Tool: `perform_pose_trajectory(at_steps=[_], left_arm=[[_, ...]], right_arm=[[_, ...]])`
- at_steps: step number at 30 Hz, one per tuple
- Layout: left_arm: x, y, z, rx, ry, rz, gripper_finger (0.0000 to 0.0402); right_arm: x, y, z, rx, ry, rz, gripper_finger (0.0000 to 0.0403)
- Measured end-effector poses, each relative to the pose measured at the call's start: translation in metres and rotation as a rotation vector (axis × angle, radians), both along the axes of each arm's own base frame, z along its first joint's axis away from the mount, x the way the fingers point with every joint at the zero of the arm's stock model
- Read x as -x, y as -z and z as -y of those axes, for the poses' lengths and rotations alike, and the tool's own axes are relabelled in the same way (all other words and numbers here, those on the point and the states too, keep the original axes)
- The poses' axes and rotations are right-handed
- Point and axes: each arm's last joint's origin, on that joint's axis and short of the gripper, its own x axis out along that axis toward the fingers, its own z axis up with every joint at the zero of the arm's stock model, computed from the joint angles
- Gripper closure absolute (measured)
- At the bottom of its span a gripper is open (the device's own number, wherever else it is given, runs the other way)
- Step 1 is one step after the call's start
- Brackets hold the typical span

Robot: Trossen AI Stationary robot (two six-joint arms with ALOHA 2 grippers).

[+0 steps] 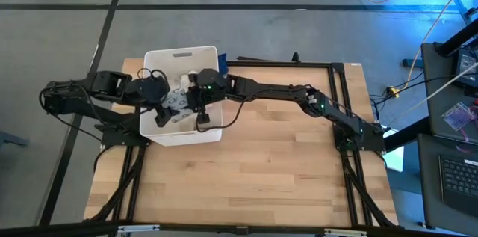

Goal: Pick & place medical supplies in basket/bin
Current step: Put the mailer bag into the white bin

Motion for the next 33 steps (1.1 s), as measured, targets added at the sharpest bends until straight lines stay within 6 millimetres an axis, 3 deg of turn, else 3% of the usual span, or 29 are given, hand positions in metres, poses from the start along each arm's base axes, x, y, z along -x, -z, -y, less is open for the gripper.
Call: perform_pose_trajectory(at_steps=[13, 21, 27, 33], left_arm=[[-0.002, 0.001, 0.0, 0.005, -0.003, -0.01, 0.0224], [-0.002, 0.002, 0.0, 0.114, -0.151, 0.024, 0.0224], [0.003, 0.005, 0.0, 0.223, -0.349, 0.017, 0.0225], [0.02, 0.012, -0.003, 0.221, -0.6, -0.076, 0.0225]], right_arm=[[0.0, 0.0, -0.005, -0.009, -0.03, -0.003, 0.028], [0.001, 0.003, -0.006, -0.025, -0.024, -0.034, 0.0257], [0.005, -0.004, -0.001, -0.061, 0.056, -0.043, 0.0157], [0.023, -0.034, 0.011, 0.052, 0.333, -0.048, 0.0081]])
